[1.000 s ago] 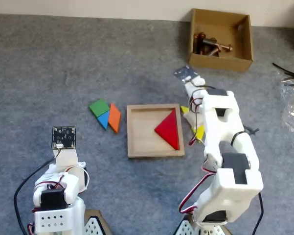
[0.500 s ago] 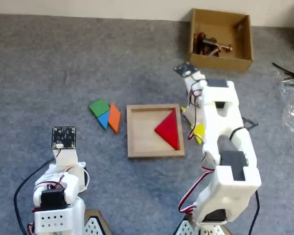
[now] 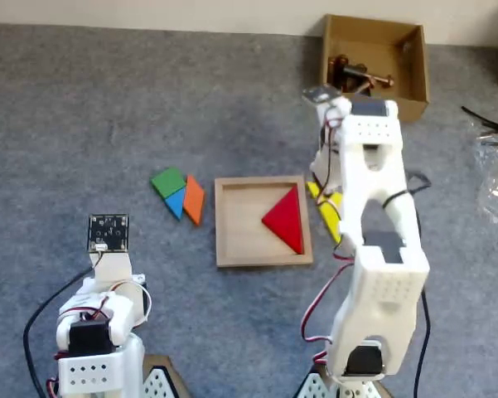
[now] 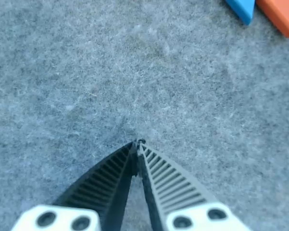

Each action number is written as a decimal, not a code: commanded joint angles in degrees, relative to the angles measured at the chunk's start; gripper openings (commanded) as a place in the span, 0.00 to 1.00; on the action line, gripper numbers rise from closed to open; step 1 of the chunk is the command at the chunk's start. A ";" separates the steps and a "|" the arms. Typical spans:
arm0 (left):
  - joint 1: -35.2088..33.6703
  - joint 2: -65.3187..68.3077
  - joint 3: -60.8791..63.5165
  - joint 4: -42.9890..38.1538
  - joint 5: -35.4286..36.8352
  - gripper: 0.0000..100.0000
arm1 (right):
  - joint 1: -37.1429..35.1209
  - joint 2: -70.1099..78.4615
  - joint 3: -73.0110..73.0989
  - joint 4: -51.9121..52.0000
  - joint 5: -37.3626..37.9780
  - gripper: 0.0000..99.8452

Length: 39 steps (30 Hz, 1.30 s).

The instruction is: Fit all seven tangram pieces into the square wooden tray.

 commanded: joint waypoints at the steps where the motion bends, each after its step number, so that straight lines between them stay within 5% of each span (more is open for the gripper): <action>1: -0.48 0.40 1.19 0.44 0.09 0.00 | -1.19 3.21 -14.02 6.81 -0.62 0.38; 22: -0.48 0.40 1.19 0.44 0.09 0.00 | -1.27 10.24 -20.44 8.22 -0.62 0.38; 31: -0.48 0.40 1.19 0.44 0.09 0.00 | -1.80 3.47 -1.19 8.13 1.76 0.38; 39: -0.48 0.40 1.19 0.44 0.09 0.00 | -0.40 0.66 1.36 2.59 7.47 0.38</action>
